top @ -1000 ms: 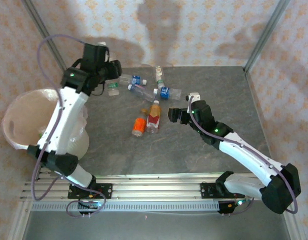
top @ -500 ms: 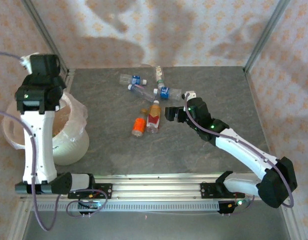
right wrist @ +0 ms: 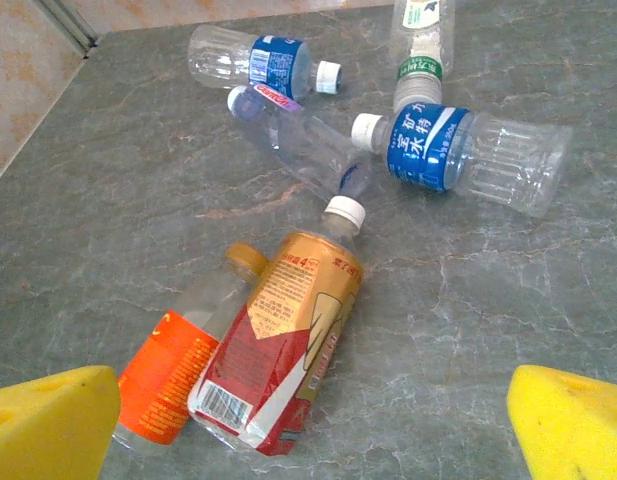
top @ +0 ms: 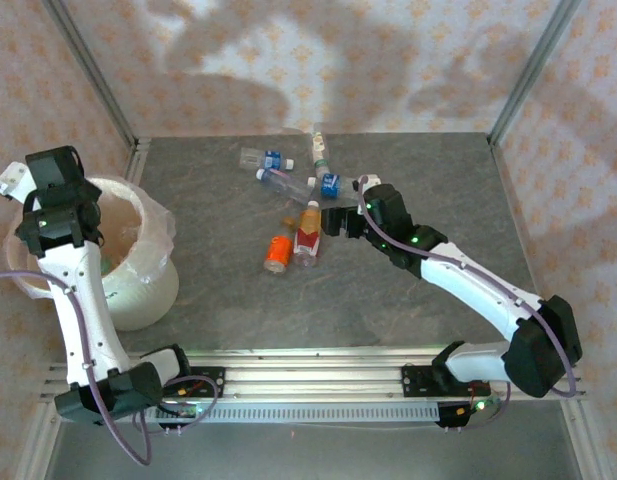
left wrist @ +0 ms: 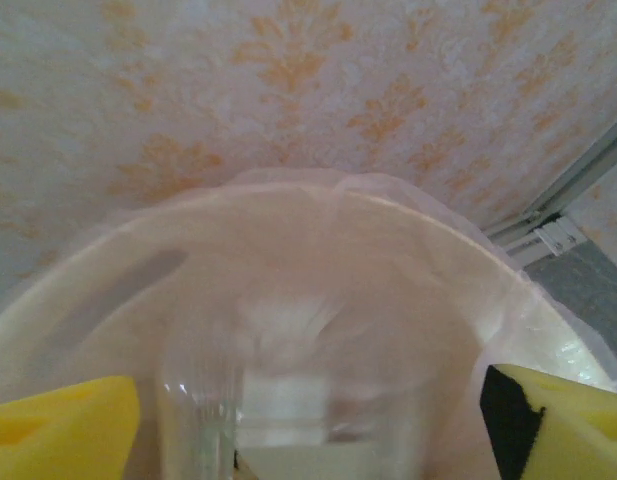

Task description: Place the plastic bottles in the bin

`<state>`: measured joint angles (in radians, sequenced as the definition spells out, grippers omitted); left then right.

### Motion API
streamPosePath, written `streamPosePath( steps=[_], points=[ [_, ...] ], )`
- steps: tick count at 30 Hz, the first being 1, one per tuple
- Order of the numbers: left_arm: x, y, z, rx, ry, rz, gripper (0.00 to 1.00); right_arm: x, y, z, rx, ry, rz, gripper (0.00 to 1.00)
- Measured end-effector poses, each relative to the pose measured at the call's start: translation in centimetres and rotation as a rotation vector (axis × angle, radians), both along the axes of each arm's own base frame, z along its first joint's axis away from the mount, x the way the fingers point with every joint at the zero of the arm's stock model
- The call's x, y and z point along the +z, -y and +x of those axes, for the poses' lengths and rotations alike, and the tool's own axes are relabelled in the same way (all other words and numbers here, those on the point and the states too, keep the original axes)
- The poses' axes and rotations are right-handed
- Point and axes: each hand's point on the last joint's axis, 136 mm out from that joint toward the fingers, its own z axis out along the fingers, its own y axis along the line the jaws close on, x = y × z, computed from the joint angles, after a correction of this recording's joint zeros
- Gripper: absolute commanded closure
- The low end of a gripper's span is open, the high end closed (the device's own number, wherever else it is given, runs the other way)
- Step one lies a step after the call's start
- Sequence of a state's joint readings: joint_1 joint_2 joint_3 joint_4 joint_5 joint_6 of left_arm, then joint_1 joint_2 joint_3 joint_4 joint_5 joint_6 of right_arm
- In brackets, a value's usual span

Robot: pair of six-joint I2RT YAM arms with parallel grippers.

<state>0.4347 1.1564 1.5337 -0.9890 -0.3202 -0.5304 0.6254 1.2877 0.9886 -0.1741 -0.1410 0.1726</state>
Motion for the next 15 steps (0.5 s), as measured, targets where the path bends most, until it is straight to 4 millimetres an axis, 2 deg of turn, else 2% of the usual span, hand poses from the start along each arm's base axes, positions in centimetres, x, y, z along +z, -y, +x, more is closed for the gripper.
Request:
streamPosePath(
  steps=[5, 9, 11, 15],
  points=[
    [0.5, 0.9, 2.0, -0.047, 0.108, -0.072, 0.00, 0.4, -0.3, 0.0, 0.003, -0.007, 0.025, 0.00],
    [2.1, 3.1, 4.6, -0.167, 0.231, -0.135, 0.01, 0.3, -0.3, 0.0, -0.012, -0.023, 0.041, 0.01],
    [3.0, 6.6, 6.6, -0.296, 0.248, -0.148, 0.01, 0.2, -0.3, 0.1, -0.027, -0.033, 0.051, 0.01],
    [4.8, 16.2, 10.5, -0.612, 0.254, -0.163, 0.01, -0.5, 0.3, 0.2, -0.081, -0.054, 0.068, 0.01]
  ],
)
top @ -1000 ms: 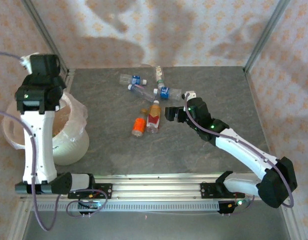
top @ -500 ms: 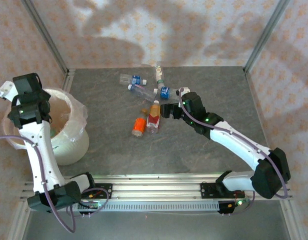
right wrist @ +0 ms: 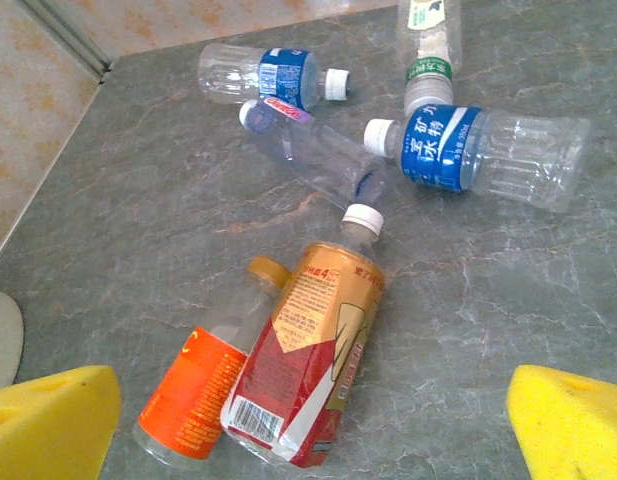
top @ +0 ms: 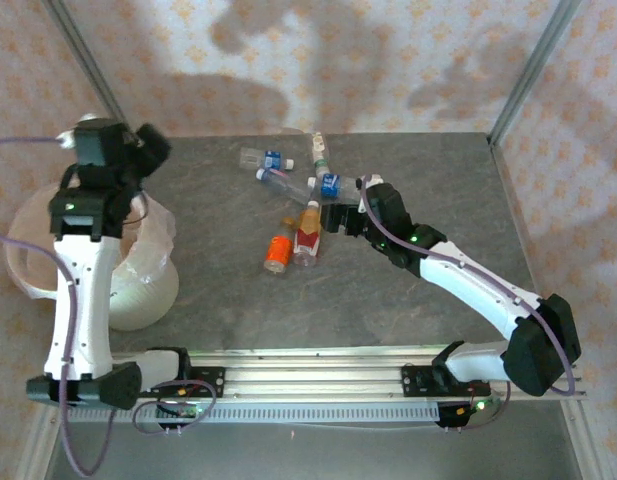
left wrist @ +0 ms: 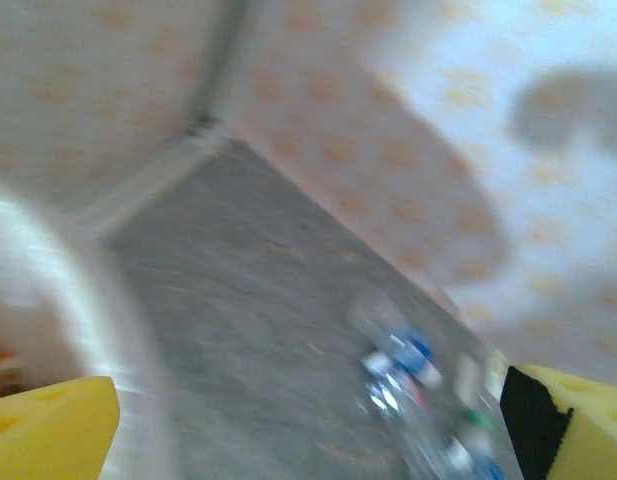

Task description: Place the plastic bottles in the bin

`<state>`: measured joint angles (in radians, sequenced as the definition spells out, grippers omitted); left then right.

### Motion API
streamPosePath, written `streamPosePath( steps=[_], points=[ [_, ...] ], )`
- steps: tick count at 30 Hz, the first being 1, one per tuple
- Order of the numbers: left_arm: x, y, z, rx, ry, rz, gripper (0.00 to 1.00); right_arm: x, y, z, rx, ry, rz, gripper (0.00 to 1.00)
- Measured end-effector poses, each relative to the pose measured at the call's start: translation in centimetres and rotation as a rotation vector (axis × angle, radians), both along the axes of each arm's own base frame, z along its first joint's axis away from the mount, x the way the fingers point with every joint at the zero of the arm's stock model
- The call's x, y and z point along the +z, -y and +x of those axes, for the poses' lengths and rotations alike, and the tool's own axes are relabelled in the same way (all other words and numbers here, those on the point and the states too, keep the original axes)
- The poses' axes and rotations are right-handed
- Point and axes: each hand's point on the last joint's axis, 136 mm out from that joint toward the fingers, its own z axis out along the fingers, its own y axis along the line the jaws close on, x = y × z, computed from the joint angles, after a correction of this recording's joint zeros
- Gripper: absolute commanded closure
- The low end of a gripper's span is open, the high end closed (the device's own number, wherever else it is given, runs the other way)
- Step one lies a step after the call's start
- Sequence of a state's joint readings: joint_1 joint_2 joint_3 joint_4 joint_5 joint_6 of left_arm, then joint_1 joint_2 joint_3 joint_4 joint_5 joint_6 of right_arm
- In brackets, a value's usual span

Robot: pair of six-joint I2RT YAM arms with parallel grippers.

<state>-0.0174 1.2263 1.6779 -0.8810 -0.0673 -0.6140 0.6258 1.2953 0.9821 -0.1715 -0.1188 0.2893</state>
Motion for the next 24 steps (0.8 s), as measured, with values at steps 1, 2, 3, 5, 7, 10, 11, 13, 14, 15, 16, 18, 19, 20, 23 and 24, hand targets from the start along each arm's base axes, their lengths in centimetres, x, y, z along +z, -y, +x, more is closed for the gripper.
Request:
streamPosePath(
  steps=[1, 2, 3, 5, 7, 10, 11, 13, 14, 15, 16, 18, 19, 20, 23, 24],
  points=[
    [0.0, 2.6, 0.6, -0.076, -0.005, 0.014, 0.01, -0.5, 0.3, 0.0, -0.024, -0.011, 0.002, 0.01],
    [-0.2, 4.7, 1.1, -0.132, -0.014, 0.025, 0.00, -1.0, 0.6, 0.0, -0.044, -0.019, 0.002, 0.01],
    [-0.6, 6.6, 1.5, -0.181, -0.028, 0.041, 0.01, -1.5, 1.0, 0.0, -0.064, -0.031, -0.001, 0.01],
    [-2.0, 11.1, 2.6, -0.295, -0.076, 0.080, 0.01, -2.7, 1.7, -0.2, -0.099, -0.052, -0.010, 0.01],
    [-4.2, 14.9, 3.7, -0.391, -0.145, 0.126, 0.00, -3.4, 2.2, -0.4, -0.127, -0.063, -0.018, 0.01],
    [-9.5, 19.7, 5.2, -0.522, -0.297, 0.179, 0.00, -3.2, 3.0, -0.4, -0.160, -0.054, -0.015, 0.01],
    [-11.8, 21.0, 5.6, -0.560, -0.359, 0.188, 0.00, -3.0, 3.2, -0.4, -0.170, -0.047, -0.012, 0.01],
    [-16.0, 22.3, 6.0, -0.606, -0.462, 0.192, 0.01, -2.5, 3.7, -0.5, -0.189, -0.032, -0.005, 0.01],
    [-18.2, 22.6, 6.0, -0.619, -0.519, 0.195, 0.04, -2.3, 4.0, -0.6, -0.197, -0.025, -0.002, 0.01],
    [-20.1, 22.5, 5.9, -0.629, -0.568, 0.197, 0.06, -2.2, 4.2, -0.6, -0.205, -0.020, -0.001, 0.01],
    [-22.1, 22.3, 5.6, -0.638, -0.622, 0.195, 0.07, -2.1, 4.4, -0.7, -0.212, -0.016, 0.000, 0.01],
    [-25.2, 21.2, 5.0, -0.646, -0.702, 0.180, 0.09, -2.2, 4.9, -1.0, -0.225, -0.011, -0.002, 0.01],
    [-26.1, 20.7, 4.7, -0.650, -0.728, 0.173, 0.10, -2.2, 5.1, -1.2, -0.230, -0.010, -0.005, 0.01],
    [-26.9, 20.3, 4.4, -0.657, -0.753, 0.159, 0.10, -2.2, 5.4, -1.3, -0.235, -0.007, -0.006, 0.01],
    [-28.7, 19.9, 3.7, -0.702, -0.789, 0.122, 0.11, -2.3, 6.0, -1.5, -0.253, 0.003, -0.014, 0.01],
    [-29.2, 20.0, 3.5, -0.719, -0.796, 0.113, 0.11, -2.3, 6.1, -1.6, -0.257, 0.004, -0.017, 0.01]
  ],
)
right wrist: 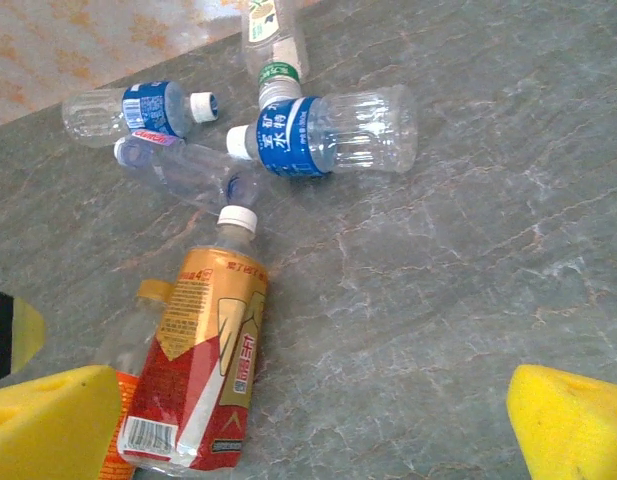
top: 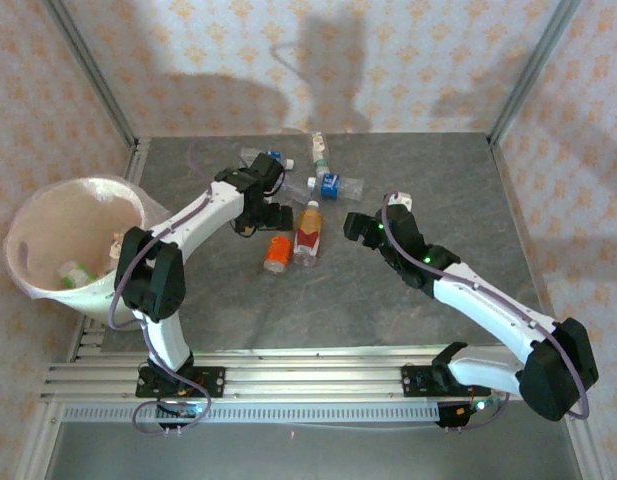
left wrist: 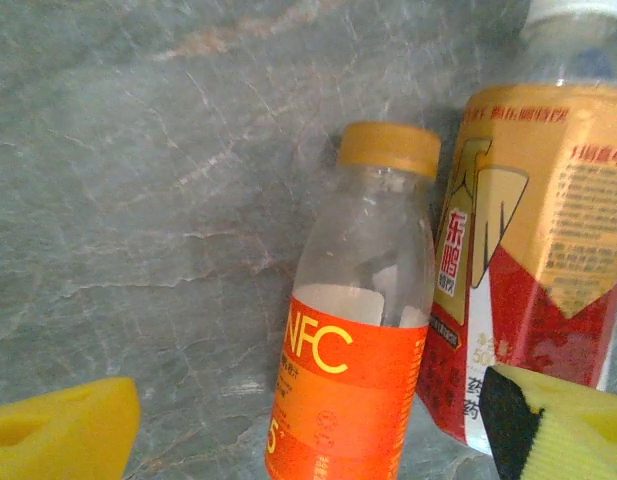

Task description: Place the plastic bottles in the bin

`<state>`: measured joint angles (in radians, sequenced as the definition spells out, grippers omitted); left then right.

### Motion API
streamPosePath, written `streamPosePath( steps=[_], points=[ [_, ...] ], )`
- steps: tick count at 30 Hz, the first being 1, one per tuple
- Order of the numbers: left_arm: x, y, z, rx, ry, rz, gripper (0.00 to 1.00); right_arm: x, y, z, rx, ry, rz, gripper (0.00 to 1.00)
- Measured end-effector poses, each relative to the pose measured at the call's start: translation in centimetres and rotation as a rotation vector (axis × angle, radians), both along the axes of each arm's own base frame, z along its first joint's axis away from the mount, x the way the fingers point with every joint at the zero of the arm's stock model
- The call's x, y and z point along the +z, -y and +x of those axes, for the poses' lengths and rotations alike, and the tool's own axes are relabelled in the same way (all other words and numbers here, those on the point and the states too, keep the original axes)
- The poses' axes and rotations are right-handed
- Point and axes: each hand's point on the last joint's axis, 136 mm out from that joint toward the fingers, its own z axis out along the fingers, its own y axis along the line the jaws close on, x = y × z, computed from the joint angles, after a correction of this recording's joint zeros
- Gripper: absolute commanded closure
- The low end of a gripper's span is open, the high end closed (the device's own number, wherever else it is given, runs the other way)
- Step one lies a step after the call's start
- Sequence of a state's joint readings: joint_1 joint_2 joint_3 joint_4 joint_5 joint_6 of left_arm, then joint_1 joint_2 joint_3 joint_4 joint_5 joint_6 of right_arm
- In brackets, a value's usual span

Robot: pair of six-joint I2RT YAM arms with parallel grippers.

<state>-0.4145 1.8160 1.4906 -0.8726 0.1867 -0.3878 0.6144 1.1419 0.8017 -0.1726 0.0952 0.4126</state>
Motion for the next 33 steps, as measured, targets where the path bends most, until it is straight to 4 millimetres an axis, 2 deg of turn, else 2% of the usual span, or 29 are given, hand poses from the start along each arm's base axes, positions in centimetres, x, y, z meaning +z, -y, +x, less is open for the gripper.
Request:
streamPosePath(
  steps=[6, 12, 15, 18, 20, 24, 29, 32, 33],
  points=[
    [-2.9, 1.0, -1.1, -0.064, -0.061, -0.022, 0.17, 0.0, 0.2, 0.1, -0.013, 0.001, 0.000, 0.01],
    [-5.8, 1.6, -0.7, -0.078, -0.109, -0.019, 0.25, -0.1, 0.2, 0.1, -0.017, -0.002, 0.005, 0.01],
    [-6.3, 1.7, 0.0, -0.079, -0.098, -0.017, 0.26, -0.1, 0.2, 0.1, -0.017, -0.002, 0.005, 0.01],
    [-8.4, 1.6, -0.1, -0.080, -0.132, 0.010, 0.29, -0.1, 0.2, 0.0, -0.017, -0.005, 0.003, 0.01],
    [-9.5, 1.1, -0.1, -0.078, -0.144, 0.040, 0.35, -0.2, 0.2, 0.0, -0.017, -0.007, 0.001, 0.01],
    [-9.3, 0.8, 0.0, -0.069, -0.117, 0.048, 0.50, -0.2, 0.2, 0.0, -0.017, -0.008, 0.001, 0.01],
    [-8.2, -0.2, -0.5, -0.051, -0.073, 0.070, 0.58, -0.2, 0.3, 0.0, -0.017, -0.008, -0.001, 0.01],
    [-4.3, -0.7, -0.1, -0.039, 0.019, 0.068, 0.60, -0.2, 0.2, 0.0, -0.013, -0.007, -0.003, 0.01],
    [-2.0, -0.9, 0.1, -0.033, 0.067, 0.062, 0.60, -0.2, 0.2, 0.0, -0.008, -0.007, -0.006, 0.01]
  ],
)
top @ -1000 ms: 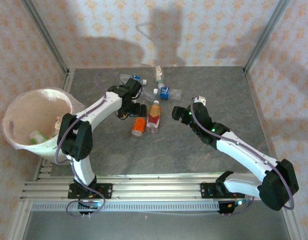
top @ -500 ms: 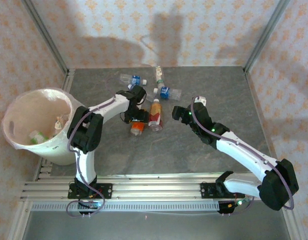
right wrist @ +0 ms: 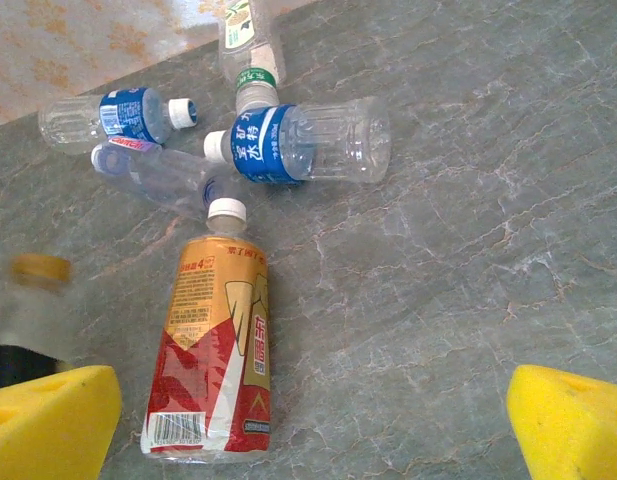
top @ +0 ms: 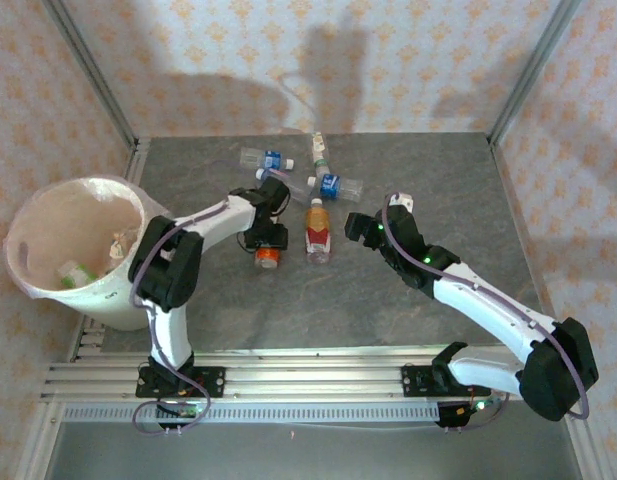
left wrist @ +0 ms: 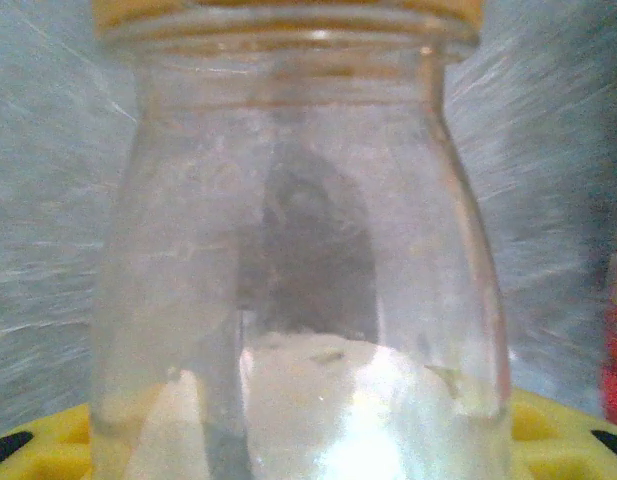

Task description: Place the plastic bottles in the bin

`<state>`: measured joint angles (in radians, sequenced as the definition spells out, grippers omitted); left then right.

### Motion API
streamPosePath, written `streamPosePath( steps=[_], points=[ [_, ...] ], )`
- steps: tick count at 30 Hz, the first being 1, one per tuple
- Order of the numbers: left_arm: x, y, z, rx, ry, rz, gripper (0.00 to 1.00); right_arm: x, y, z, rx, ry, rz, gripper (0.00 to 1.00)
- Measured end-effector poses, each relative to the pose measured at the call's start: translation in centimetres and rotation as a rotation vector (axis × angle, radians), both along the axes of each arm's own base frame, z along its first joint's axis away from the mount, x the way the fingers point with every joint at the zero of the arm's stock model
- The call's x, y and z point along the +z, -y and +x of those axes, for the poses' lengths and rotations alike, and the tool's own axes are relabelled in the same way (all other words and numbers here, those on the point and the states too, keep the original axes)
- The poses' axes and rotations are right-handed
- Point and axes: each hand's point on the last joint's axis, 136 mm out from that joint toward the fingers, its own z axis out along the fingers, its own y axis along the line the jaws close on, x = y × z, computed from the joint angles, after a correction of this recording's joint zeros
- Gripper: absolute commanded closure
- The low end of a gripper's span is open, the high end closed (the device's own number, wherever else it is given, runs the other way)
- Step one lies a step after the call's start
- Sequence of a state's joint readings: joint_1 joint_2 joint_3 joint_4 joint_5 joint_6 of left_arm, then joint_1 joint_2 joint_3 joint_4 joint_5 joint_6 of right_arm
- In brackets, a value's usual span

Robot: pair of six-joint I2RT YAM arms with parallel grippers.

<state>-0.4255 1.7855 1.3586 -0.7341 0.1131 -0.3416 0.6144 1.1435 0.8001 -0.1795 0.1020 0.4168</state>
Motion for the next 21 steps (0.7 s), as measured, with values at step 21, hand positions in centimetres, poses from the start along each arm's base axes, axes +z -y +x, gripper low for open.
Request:
streamPosePath(
  steps=[21],
  points=[
    [36.0, -27.6, -15.4, 0.793, 0.818, 0.529, 0.59, -4.2, -6.4, 0.8, 0.236, -0.098, 0.052, 0.01]
  ],
)
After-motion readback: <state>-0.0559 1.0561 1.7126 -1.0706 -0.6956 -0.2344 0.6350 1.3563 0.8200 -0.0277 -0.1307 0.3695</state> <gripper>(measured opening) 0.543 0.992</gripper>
